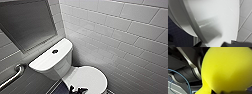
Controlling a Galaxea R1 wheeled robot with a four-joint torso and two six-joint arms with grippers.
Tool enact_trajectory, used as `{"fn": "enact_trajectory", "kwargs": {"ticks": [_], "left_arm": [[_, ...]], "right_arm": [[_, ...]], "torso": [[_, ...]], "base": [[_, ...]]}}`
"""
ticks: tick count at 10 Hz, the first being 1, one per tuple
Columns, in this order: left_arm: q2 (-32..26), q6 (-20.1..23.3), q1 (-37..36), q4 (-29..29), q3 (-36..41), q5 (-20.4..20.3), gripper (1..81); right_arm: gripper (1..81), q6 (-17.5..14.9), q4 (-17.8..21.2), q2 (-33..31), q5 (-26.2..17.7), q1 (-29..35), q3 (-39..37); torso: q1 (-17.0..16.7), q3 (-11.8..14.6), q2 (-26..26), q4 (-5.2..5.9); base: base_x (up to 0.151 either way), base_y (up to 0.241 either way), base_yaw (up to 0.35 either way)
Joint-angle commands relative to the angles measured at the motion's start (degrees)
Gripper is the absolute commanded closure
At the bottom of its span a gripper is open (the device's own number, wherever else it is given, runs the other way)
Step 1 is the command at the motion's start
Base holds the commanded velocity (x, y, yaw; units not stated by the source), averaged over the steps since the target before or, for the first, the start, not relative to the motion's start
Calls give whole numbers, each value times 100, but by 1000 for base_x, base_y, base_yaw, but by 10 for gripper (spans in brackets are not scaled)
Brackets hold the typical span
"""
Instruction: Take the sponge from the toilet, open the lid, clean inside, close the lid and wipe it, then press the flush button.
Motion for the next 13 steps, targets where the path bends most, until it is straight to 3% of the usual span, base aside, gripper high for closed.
{"fn": "enact_trajectory", "kwargs": {"ticks": [1, 5, 13], "left_arm": [[77, 123, -1566, -73, 146, -1493, 10], [-731, 123, -1584, -363, 761, -1897, 10], [-2313, 106, -1066, -1038, 1455, -3197, 10]], "right_arm": [[811, 0, 3, 6, -498, -167, -23], [811, -18, 3, 41, -498, -158, -32], [811, -18, 3, 94, -507, -158, -41]], "torso": [[0, 0, 0, 0], [0, -2, 0, 0], [0, -2, -2, 0]], "base": [[0, 0, 0], [0, 0, 0], [0, 0, 0]]}}
